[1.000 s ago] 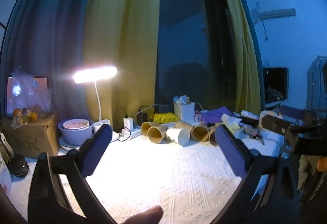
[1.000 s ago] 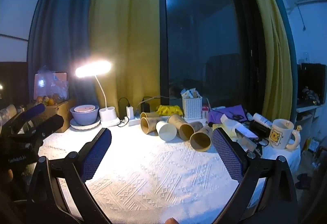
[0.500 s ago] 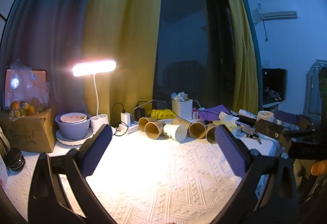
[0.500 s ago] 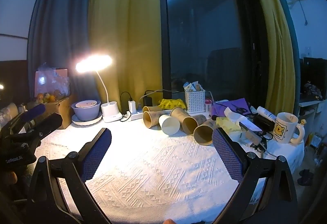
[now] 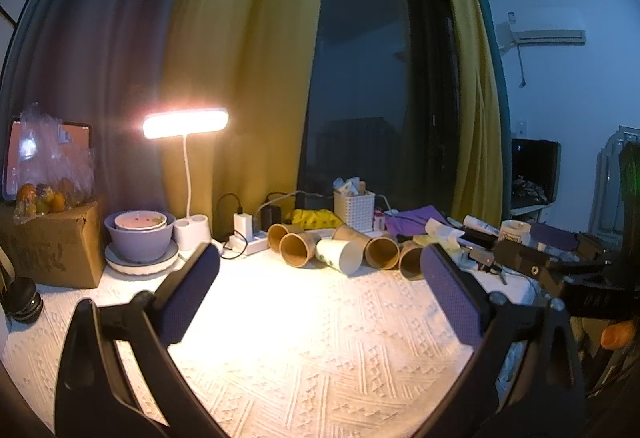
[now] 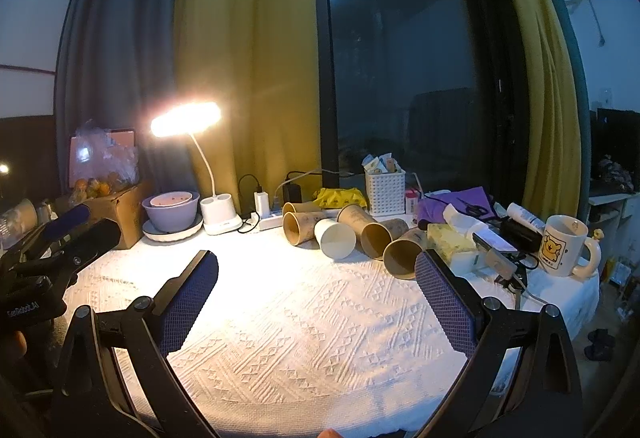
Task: Flip cup upright
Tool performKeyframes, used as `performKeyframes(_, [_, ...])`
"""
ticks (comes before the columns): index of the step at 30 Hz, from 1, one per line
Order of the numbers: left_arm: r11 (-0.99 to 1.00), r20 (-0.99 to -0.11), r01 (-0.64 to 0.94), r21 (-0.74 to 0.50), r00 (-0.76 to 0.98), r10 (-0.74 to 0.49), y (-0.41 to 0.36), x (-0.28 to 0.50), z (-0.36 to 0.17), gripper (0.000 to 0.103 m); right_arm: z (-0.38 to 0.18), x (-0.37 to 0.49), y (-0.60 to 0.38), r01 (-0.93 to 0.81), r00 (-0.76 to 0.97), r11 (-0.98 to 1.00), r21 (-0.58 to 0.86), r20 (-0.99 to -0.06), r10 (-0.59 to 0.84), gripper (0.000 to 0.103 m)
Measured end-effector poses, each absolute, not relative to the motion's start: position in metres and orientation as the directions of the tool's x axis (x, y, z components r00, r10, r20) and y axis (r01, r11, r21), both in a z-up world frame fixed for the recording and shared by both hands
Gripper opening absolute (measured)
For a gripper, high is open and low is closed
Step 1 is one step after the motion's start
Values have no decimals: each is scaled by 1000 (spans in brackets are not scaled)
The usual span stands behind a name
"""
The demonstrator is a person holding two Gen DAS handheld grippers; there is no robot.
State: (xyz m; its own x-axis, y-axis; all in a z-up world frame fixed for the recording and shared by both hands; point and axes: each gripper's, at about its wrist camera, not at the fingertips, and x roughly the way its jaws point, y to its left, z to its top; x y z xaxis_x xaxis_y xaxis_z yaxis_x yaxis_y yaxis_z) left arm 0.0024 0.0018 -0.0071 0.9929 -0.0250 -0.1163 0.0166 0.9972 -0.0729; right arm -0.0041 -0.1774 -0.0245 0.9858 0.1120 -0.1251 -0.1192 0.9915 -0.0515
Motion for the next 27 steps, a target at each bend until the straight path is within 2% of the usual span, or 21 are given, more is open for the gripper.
performKeyframes(27, [995,-141,29,-98,989,-43,2,9,-11,102,-26,2,-180,-125,981,992,-34,-153,118,100])
